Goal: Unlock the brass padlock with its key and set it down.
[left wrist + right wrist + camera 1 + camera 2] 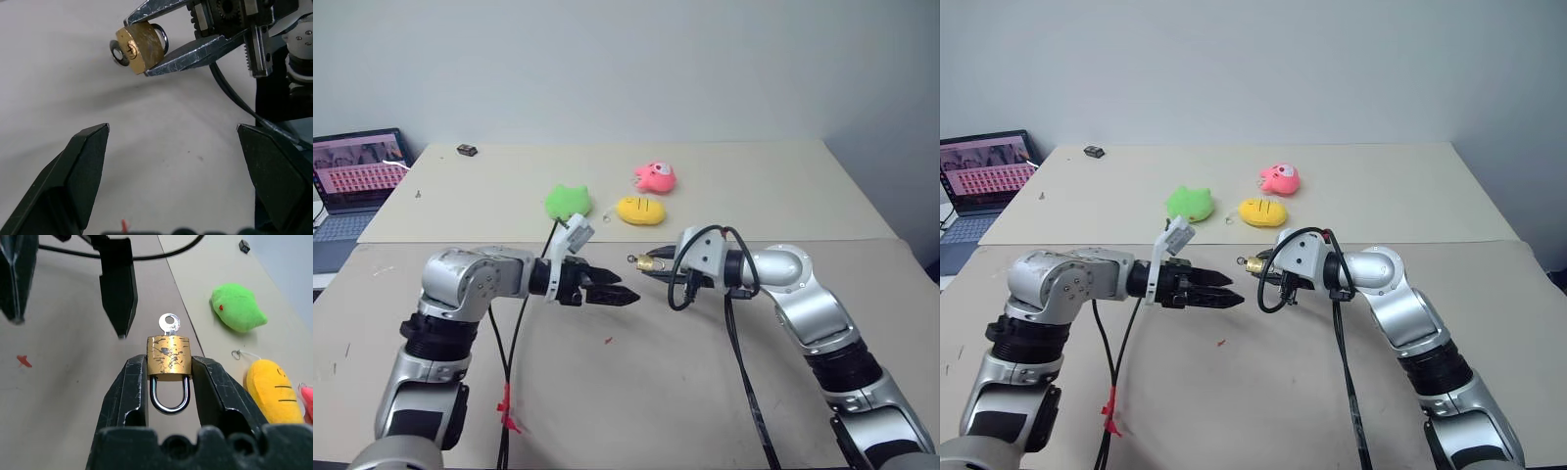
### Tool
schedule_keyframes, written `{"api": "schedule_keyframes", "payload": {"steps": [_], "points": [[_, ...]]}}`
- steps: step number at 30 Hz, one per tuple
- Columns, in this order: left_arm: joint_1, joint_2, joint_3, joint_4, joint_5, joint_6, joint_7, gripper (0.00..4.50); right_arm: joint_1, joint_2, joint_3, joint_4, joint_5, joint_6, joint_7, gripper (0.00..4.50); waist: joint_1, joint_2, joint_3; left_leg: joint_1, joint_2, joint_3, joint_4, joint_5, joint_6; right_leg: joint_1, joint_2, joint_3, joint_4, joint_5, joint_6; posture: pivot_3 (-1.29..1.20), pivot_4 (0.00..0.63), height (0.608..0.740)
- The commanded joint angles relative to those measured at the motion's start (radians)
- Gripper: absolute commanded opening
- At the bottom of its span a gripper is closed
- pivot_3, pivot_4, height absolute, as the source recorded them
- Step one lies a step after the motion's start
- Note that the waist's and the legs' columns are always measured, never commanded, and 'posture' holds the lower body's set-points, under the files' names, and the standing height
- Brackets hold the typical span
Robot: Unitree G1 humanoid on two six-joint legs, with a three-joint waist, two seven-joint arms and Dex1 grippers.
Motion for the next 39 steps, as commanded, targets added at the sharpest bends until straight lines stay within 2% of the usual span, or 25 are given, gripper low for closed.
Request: {"api": "schedule_keyframes", "payload": {"steps": [1,17,20,27,39], "points": [[-0.031,-0.017,0.039,-0.002,-0.042,0.022,0.024,4.44,0.006,-0.012,-0.039,-0.077,0.035,0.019,0.002,0.91,0.0,0.0,0.0,0.0,0.0,0.0,0.0,0.0,0.0,0.0,0.0,0.0,0.0,0.0,0.0,0.0,0.15,0.657],[-0.074,-0.058,0.13,0.061,-0.116,0.076,0.102,4.44,0.036,-0.058,-0.058,-0.13,0.06,0.046,0.006,0.91,0.0,0.0,0.0,0.0,-0.001,-0.001,-0.001,0.0,-0.001,0.001,-0.001,0.0,0.0,0.0,0.0,0.0,0.15,0.657],[-0.075,-0.067,0.126,0.058,-0.126,0.083,0.113,3.7,0.032,-0.061,-0.059,-0.134,0.06,0.049,0.007,0.91,0.0,0.0,0.0,0.0,-0.002,-0.001,-0.001,0.0,-0.001,0.001,-0.001,0.0,-0.001,0.0,0.0,0.0,0.15,0.657],[-0.083,-0.074,0.119,0.074,-0.133,0.079,0.127,1.02,0.038,-0.069,-0.064,-0.149,0.065,0.063,0.007,0.91,-0.001,0.0,0.0,0.0,-0.002,-0.001,-0.001,0.001,-0.001,0.001,-0.001,0.0,-0.001,0.0,0.0,0.0,0.15,0.657],[-0.105,-0.08,0.108,0.113,-0.126,0.056,0.127,1.02,0.053,-0.083,-0.074,-0.184,0.074,0.096,0.012,0.91,-0.001,0.0,0.0,0.0,-0.002,-0.001,-0.001,0.001,-0.001,0.001,-0.001,0.0,-0.001,0.0,0.0,0.0,0.15,0.657]]}}
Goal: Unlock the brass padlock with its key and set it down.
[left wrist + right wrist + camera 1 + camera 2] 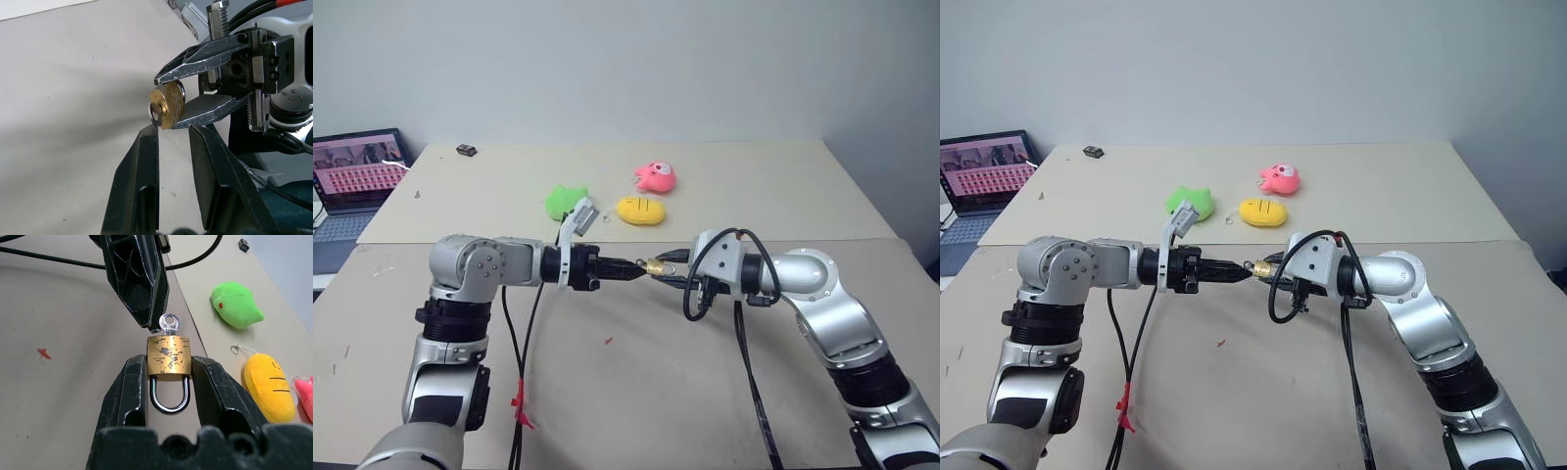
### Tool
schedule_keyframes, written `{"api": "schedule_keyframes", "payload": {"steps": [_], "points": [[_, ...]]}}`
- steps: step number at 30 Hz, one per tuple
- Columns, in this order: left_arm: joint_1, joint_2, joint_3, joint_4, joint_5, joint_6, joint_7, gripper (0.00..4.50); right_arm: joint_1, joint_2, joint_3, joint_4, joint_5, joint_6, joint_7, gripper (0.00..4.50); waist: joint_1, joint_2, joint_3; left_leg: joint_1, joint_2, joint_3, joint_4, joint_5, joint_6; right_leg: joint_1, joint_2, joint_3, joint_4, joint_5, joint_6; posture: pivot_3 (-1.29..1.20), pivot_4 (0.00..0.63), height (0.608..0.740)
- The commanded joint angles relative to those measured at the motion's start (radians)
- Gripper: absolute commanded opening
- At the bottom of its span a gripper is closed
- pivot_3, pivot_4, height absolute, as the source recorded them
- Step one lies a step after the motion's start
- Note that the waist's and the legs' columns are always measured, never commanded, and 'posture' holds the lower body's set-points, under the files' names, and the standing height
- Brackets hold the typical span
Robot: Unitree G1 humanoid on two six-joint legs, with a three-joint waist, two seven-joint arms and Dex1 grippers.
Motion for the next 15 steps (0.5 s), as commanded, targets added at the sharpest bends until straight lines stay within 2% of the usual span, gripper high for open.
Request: {"api": "schedule_keyframes", "payload": {"steps": [1,9,13,15], "points": [[-0.032,0.001,0.007,0.002,-0.01,-0.023,-0.007,1.02,-0.006,-0.008,-0.028,-0.052,0.025,0.009,-0.001,0.91,0.0,0.0,0.0,0.0,0.0,0.0,0.0,0.0,0.0,0.0,0.0,0.0,0.0,0.0,0.0,0.0,0.15,0.657],[-0.038,0.004,-0.009,0.011,-0.01,-0.033,-0.018,1.02,-0.007,-0.014,-0.025,-0.055,0.031,0.014,-0.004,0.91,0.0,0.0,0.0,0.0,0.0,0.0,0.0,0.0,0.0,0.0,0.0,0.0,0.0,0.0,0.0,0.0,0.15,0.657],[-0.036,0.003,-0.007,0.019,-0.009,-0.038,-0.021,0.06,-0.008,-0.015,-0.025,-0.057,0.033,0.017,-0.006,0.91,0.0,0.0,0.0,0.0,0.0,0.0,0.0,0.0,0.0,0.0,0.0,0.0,0.0,0.0,0.0,0.0,0.15,0.657],[-0.036,0.003,-0.006,0.023,-0.009,-0.04,-0.021,0.06,-0.008,-0.017,-0.025,-0.057,0.034,0.018,-0.006,0.91,0.0,0.0,0.0,0.0,0.0,0.0,0.0,0.0,0.0,0.0,0.0,0.0,-0.001,0.0,0.0,0.0,0.15,0.657]]}}
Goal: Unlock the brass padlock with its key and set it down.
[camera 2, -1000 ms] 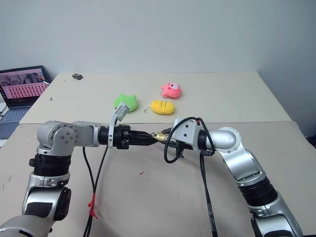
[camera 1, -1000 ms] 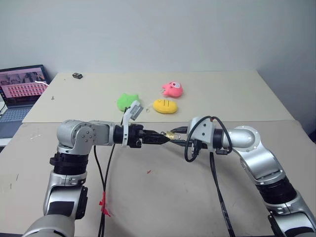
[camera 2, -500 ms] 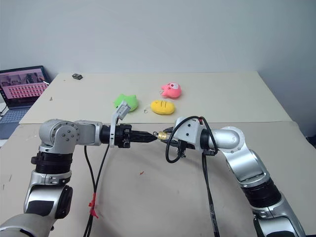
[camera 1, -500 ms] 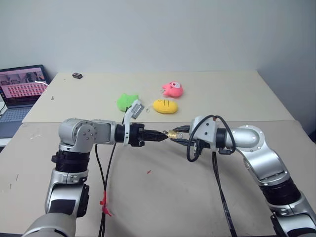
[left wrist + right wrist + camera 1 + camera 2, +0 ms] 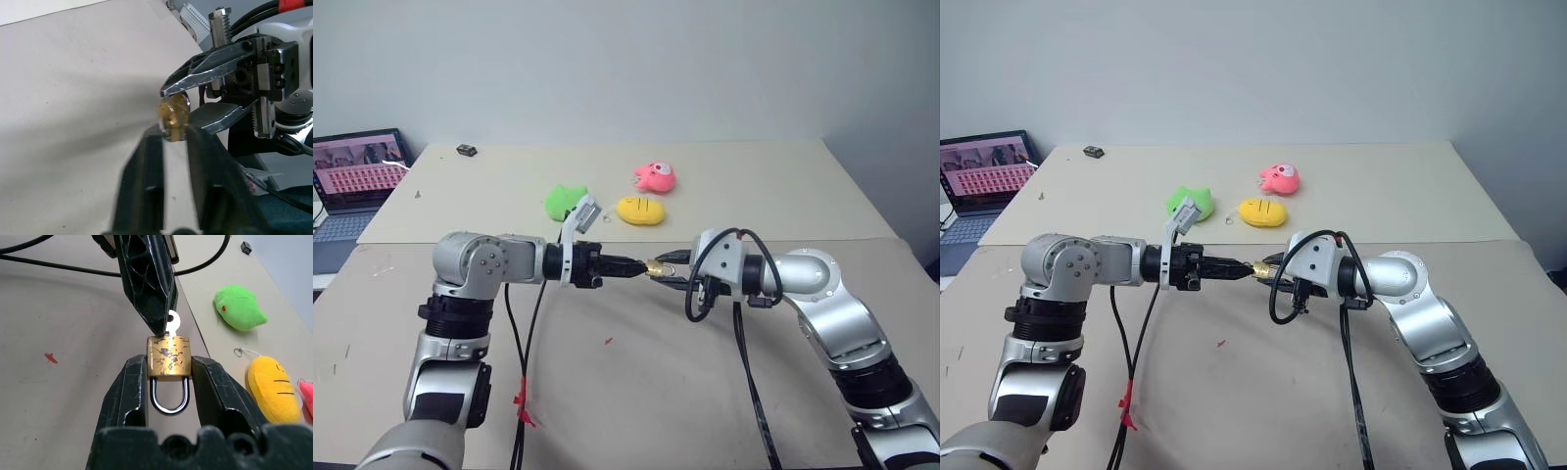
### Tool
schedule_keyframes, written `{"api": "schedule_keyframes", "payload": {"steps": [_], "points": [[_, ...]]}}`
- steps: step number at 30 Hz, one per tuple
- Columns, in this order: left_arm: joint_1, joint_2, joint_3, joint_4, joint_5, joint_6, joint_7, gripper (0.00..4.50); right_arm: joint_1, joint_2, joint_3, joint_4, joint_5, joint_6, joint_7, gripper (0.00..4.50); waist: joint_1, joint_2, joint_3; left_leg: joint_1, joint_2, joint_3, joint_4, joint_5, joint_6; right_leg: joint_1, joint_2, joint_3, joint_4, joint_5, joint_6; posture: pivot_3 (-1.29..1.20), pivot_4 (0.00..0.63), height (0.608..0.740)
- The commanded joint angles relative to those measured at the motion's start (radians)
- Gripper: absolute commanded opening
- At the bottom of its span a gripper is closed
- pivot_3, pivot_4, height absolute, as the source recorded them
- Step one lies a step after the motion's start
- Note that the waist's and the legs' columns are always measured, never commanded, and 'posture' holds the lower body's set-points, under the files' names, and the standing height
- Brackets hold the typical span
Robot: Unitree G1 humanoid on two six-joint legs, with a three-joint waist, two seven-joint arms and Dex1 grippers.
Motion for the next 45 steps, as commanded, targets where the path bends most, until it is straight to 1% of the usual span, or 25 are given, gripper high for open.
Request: {"api": "schedule_keyframes", "payload": {"steps": [1,9,14,16,18,21,25,28,29,32,34,37,40,43,44,45], "points": [[-0.025,0.004,0.009,-0.006,-0.008,-0.026,-0.009,0.06,-0.011,-0.008,-0.026,-0.04,0.014,0.003,-0.005,0.91,0.0,0.0,0.0,0.0,0.0,0.0,0.0,0.0,0.0,0.0,0.0,0.0,0.0,0.0,0.0,0.0,0.15,0.657],[-0.023,-0.005,0.002,-0.012,-0.006,-0.032,-0.007,0.06,-0.01,-0.019,-0.03,-0.043,0.019,0.007,-0.004,0.91,0.0,0.0,0.0,0.0,0.0,0.0,0.0,0.0,0.0,0.0,0.0,0.0,-0.001,0.0,0.0,0.0,0.15,0.657],[-0.015,0.006,-0.031,-0.02,0.033,-0.126,-0.035,0.06,-0.009,-0.023,-0.028,-0.048,0.023,0.013,-0.005,0.91,0.0,0.0,0.0,0.0,0.0,0.0,0.0,0.0,0.0,0.0,0.0,0.0,-0.006,0.0,0.0,0.0,0.15,0.657],[-0.01,0.017,-0.056,-0.028,0.059,-0.188,-0.062,0.06,-0.009,-0.023,-0.028,-0.051,0.025,0.017,-0.006,0.91,0.0,0.0,0.0,0.0,0.0,0.0,0.0,0.0,0.0,0.0,0.0,0.0,-0.006,0.0,0.0,0.0,0.15,0.657],[0.008,0.044,-0.127,-0.061,0.15,-0.355,-0.119,0.06,-0.008,-0.023,-0.028,-0.055,0.027,0.021,-0.007,0.91,0.0,0.0,0.0,0.0,0.0,0.0,0.0,0.0,0.0,0.0,0.0,0.0,-0.006,0.0,0.0,0.0,0.15,0.657],[0.06,0.123,-0.26,-0.139,0.277,-0.575,-0.242,0.06,-0.007,-0.024,-0.027,-0.062,0.03,0.027,-0.007,0.91,0.0,0.0,0.0,0.0,0.0,0.0,-0.001,0.001,-0.001,0.0,0.0,0.001,-0.007,0.0,0.0,0.0,0.15,0.657],[0.091,0.146,-0.304,-0.154,0.334,-0.7,-0.301,0.06,-0.003,-0.025,-0.028,-0.07,0.03,0.035,-0.005,0.91,0.004,0.0,0.0,0.0,0.0,0.001,-0.002,0.001,-0.001,0.0,0.0,0.001,-0.007,0.0,-0.001,0.0,0.15,0.657],[0.099,0.143,-0.306,-0.148,0.352,-0.732,-0.314,0.06,-0.002,-0.024,-0.029,-0.074,0.03,0.04,-0.003,0.91,0.008,0.0,0.0,-0.001,0.0,0.001,-0.001,0.0,-0.001,0.0,0.0,0.001,-0.011,0.0,0.0,0.0,0.15,0.657],[0.099,0.139,-0.3,-0.143,0.345,-0.707,-0.304,0.06,-0.001,-0.024,-0.029,-0.077,0.031,0.042,-0.003,0.91,0.009,0.0,0.0,-0.002,0.0,0.001,-0.001,0.0,-0.001,0.001,0.0,0.001,-0.012,0.0,0.0,0.0,0.15,0.657],[0.083,0.115,-0.267,-0.116,0.294,-0.542,-0.245,0.06,-0.003,-0.025,-0.028,-0.082,0.034,0.046,-0.003,0.91,0.014,0.0,0.0,-0.001,0.0,0.001,-0.001,0.0,0.0,0.001,0.0,0.001,-0.012,0.0,0.0,0.0,0.15,0.657],[0.055,0.072,-0.209,-0.077,0.235,-0.381,-0.179,0.06,-0.004,-0.025,-0.029,-0.084,0.034,0.048,-0.002,0.91,0.015,0.0,0.0,-0.001,0.0,0.0,-0.001,0.0,0.0,0.001,0.0,0.001,-0.012,0.0,0.0,0.0,0.15,0.657],[0.02,0.006,-0.105,-0.032,0.149,-0.198,-0.101,0.06,-0.006,-0.026,-0.028,-0.086,0.035,0.05,-0.002,0.91,0.015,0.0,0.0,-0.002,0.0,0.0,-0.001,0.0,0.0,0.001,0.0,0.0,-0.012,0.0,0.0,0.0,0.15,0.657],[-0.008,-0.055,0.021,0.023,0.071,-0.031,-0.033,0.79,-0.007,-0.028,-0.03,-0.086,0.036,0.049,-0.001,0.91,0.011,0.0,0.0,-0.002,0.0,-0.001,-0.001,0.0,0.001,0.001,0.001,0.0,-0.012,0.0,0.0,0.0,0.15,0.657],[-0.035,-0.102,0.118,0.054,0.028,0.07,0.026,1.93,-0.007,-0.029,-0.031,-0.086,0.037,0.05,0.001,0.91,0.007,0.0,0.0,-0.001,0.0,-0.002,-0.001,0.0,0.001,0.001,0.001,0.0,-0.011,0.0,0.0,0.0,0.15,0.657],[-0.065,-0.126,0.193,0.092,-0.002,0.114,0.045,2.18,-0.006,-0.03,-0.031,-0.086,0.037,0.051,0.002,0.91,0.007,0.0,0.0,-0.002,0.0,-0.002,-0.002,0.0,0.001,0.001,0.001,0.0,-0.011,0.0,0.0,0.0,0.15,0.657],[-0.094,-0.146,0.258,0.123,-0.027,0.149,0.062,2.18,-0.005,-0.032,-0.03,-0.086,0.037,0.051,0.003,0.91,0.008,0.0,0.0,-0.001,0.0,-0.002,-0.002,0.0,0.001,0.001,0.001,0.0,-0.011,0.0,0.0,0.0,0.15,0.657]]}}
